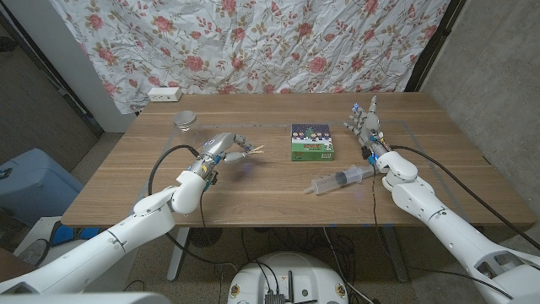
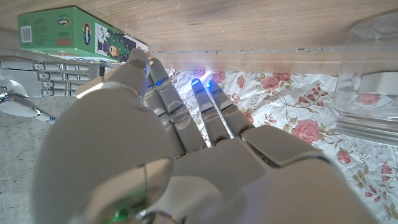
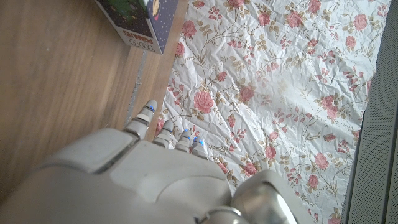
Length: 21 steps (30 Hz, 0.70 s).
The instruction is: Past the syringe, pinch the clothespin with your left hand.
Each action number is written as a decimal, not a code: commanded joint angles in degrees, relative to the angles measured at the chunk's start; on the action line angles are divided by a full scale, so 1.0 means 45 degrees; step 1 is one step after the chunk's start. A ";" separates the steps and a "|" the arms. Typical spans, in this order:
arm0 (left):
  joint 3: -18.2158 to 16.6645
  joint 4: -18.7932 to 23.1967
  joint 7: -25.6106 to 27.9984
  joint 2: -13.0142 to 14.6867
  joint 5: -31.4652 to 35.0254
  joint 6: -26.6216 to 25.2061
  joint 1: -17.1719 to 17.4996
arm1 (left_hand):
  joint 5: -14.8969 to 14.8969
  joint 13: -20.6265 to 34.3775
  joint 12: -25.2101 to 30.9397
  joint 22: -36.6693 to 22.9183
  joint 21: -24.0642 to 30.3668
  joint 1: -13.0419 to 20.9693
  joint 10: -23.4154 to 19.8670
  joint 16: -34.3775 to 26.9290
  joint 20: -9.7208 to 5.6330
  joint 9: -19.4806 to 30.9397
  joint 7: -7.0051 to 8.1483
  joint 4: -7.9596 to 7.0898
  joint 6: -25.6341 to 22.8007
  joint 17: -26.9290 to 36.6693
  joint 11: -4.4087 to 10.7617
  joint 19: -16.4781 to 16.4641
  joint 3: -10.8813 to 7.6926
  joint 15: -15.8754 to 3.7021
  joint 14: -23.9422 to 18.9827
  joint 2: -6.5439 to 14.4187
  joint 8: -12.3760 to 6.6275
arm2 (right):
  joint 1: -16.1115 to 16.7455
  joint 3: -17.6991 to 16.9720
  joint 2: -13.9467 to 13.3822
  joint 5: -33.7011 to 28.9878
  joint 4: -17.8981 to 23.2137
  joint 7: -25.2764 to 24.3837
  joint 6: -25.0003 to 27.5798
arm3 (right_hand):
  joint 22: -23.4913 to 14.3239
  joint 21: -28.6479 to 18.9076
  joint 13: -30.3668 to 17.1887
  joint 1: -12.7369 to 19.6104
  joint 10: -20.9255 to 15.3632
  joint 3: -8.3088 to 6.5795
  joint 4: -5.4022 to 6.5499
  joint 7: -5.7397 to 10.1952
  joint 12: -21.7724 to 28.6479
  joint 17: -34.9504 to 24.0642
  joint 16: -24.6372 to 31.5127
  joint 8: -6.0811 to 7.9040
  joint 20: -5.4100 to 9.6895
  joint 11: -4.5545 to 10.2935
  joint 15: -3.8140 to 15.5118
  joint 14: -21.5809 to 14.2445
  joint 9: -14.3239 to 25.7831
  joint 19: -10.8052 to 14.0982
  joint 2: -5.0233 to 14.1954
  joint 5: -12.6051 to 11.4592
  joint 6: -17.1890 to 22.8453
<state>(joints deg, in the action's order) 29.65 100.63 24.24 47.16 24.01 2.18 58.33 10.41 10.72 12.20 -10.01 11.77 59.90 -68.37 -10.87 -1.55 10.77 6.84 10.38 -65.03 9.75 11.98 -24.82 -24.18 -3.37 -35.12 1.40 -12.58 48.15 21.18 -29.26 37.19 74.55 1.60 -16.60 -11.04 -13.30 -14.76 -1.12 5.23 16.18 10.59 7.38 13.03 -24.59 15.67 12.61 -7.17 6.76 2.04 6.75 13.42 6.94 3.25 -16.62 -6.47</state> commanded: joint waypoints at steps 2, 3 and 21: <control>0.0061 -0.0214 0.0104 -0.0029 0.0083 0.0289 -0.0114 | 0.0077 0.0028 0.0062 -0.0048 0.0116 0.0203 -0.0434 -0.0073 -0.0051 0.0039 -0.0082 -0.0002 -0.0273 0.0025 0.0204 -0.0114 0.0097 -0.1962 -0.0120 -0.0002 -0.0059 | 0.0003 0.0001 -0.0003 0.0009 0.0001 0.0021 0.0000 | -0.0057 0.0006 -0.0044 0.0011 -0.0014 0.0072 -0.0009 0.0028 -0.0026 -0.0016 -0.0045 0.0016 -0.0039 0.0075 0.0519 -0.0053 0.0032 0.0032 0.1013 -0.0059 0.0047; 0.0049 -0.0207 0.0069 -0.0023 0.0048 0.0282 -0.0110 | 0.0078 0.0028 0.0062 -0.0048 0.0116 0.0210 -0.0448 -0.0072 -0.0053 0.0039 -0.0089 0.0000 -0.0274 0.0024 0.0203 -0.0117 0.0106 -0.1960 -0.0125 -0.0011 -0.0055 | 0.0003 0.0001 -0.0003 0.0009 0.0001 0.0021 0.0000 | -0.0057 0.0006 -0.0044 0.0011 -0.0019 0.0072 -0.0009 0.0026 -0.0024 -0.0016 -0.0042 0.0013 -0.0038 0.0069 0.0506 -0.0061 0.0032 0.0033 0.1013 -0.0060 0.0039; 0.0011 -0.0289 -0.0052 0.0049 0.0033 0.0463 -0.0188 | 0.0075 0.0011 -0.0122 -0.0061 0.0033 0.0112 -0.0243 0.0032 0.0069 0.0058 -0.0082 -0.0098 0.0013 -0.0003 0.0214 0.0058 0.0368 -0.1827 -0.0025 -0.0168 0.0143 | 0.0003 0.0001 -0.0003 0.0007 -0.0002 0.0021 -0.0002 | -0.0058 0.0007 -0.0047 0.0011 -0.0008 0.0076 -0.0010 0.0017 -0.0032 -0.0024 -0.0052 0.0006 -0.0037 0.0057 0.0519 -0.0065 0.0033 0.0042 0.1012 -0.0061 0.0029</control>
<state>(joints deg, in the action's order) 29.80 99.58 24.55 47.12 24.14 3.87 57.78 10.40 10.51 11.82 -10.00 12.09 60.52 -68.68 -10.87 -1.42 10.96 6.62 9.99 -65.21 9.59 11.70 -24.69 -22.84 -3.38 -35.12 1.22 -12.13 48.16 21.17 -29.27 37.22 74.55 1.67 -16.60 -11.04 -13.30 -14.76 -1.12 5.23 16.18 10.59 7.38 13.03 -24.59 15.46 12.61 -7.17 6.76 2.04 6.75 13.42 6.94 3.26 -16.62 -6.47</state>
